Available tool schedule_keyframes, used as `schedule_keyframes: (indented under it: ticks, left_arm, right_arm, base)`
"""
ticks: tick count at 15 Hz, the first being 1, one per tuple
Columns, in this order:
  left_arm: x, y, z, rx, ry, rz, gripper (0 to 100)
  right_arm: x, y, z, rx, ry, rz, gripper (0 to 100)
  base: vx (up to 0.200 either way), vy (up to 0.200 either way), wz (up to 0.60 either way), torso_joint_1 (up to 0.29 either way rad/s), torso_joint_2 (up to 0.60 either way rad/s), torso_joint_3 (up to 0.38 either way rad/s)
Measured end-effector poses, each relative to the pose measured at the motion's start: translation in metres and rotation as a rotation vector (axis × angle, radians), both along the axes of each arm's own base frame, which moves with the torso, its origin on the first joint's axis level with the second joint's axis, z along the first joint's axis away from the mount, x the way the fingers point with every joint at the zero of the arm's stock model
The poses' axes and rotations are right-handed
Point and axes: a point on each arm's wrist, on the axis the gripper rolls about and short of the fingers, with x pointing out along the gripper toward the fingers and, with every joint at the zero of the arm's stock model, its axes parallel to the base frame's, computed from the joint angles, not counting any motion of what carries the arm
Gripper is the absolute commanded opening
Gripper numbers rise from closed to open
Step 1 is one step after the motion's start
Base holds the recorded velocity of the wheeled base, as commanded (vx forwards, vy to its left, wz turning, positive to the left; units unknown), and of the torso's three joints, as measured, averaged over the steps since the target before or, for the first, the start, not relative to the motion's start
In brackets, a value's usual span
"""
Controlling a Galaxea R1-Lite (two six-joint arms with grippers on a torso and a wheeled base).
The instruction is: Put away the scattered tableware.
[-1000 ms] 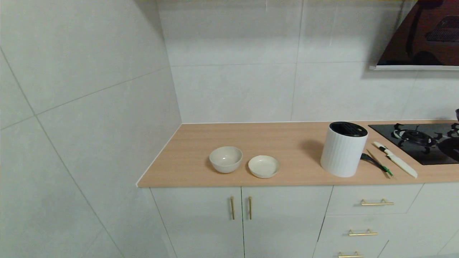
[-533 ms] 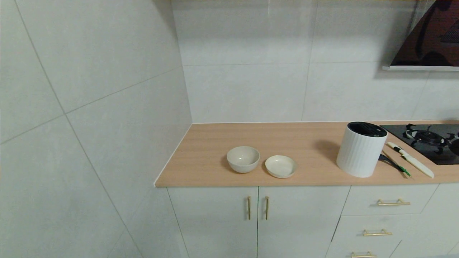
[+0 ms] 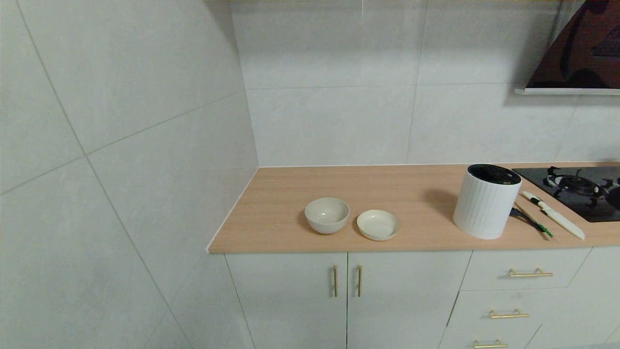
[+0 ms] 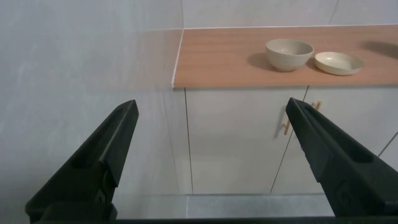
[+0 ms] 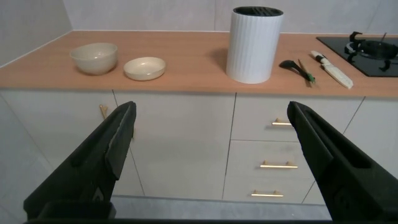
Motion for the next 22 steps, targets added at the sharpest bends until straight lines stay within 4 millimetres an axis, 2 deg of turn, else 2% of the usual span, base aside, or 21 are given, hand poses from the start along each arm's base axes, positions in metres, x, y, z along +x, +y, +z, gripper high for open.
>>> schedule_keyframes:
  ticks: [3,10,22]
  left_arm:
    - [0.0000,0.0000,0.0000,0.000,0.000,0.000,100]
    - [0.0000,0.0000,0.0000,0.000,0.000,0.000,100]
    - [0.0000,0.0000,0.0000,0.000,0.000,0.000,100]
  right_arm:
    - [0.0000,0.0000,0.0000,0.000,0.000,0.000,100]
    - [0.0000,0.0000,0.0000,0.000,0.000,0.000,100]
    - [0.0000,0.0000,0.0000,0.000,0.000,0.000,100]
  base:
    - [0.000,0.000,0.00,-0.015,0.02,0.019]
    - [0.000,0.000,0.00,-0.157,0.35,0.177]
    - [0.000,0.000,0.00,-0.220,0.49,0.265]
